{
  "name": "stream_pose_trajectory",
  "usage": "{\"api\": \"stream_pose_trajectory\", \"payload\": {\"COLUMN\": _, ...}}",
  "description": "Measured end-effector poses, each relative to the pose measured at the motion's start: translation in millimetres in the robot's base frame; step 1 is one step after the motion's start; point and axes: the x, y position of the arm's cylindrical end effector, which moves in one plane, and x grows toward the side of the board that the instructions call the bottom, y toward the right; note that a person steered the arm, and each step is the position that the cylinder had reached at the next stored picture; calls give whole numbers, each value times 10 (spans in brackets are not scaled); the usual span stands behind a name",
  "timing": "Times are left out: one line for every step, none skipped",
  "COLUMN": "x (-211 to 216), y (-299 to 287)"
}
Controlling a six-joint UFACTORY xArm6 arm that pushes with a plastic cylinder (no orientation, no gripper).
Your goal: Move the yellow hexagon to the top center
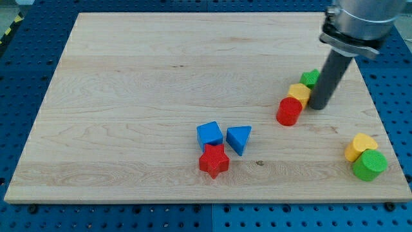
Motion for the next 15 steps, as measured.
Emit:
{"api": "stream_pose_trajectory", "payload": {"x": -197, "y": -240}}
{"api": "stream_pose_trajectory", "payload": {"x": -239, "y": -555}}
{"api": "stream_pose_trajectory", "payload": {"x": -240, "y": -851}}
{"api": "stream_pose_trajectory", "payload": {"x": -221, "y": -956}}
{"api": "stream_pose_trajectory", "payload": {"x": -5, "y": -960}}
{"api": "stream_pose_trajectory", "payload": {"x": 38, "y": -1201}}
{"api": "stream_pose_trajectory", "payload": {"x": 34, "y": -1407}}
{"api": "stream_pose_trajectory", "payload": {"x": 17, "y": -1407}}
{"api": "stream_pose_trajectory", "payload": {"x": -118, "y": -1407}}
{"api": "stream_pose_trajectory", "payload": {"x": -322, "y": -1407}}
{"api": "stream_pose_trajectory", "payload": {"x": -459, "y": -1381}}
{"api": "stream_pose_trajectory", "payload": {"x": -459, "y": -1190}}
{"api": "stream_pose_trajectory", "payload": {"x": -519, "y": -1178}}
{"api": "stream_pose_trajectory", "payload": {"x": -660, "y": -1346}}
{"api": "stream_pose_trajectory", "payload": {"x": -811, "y": -1426}}
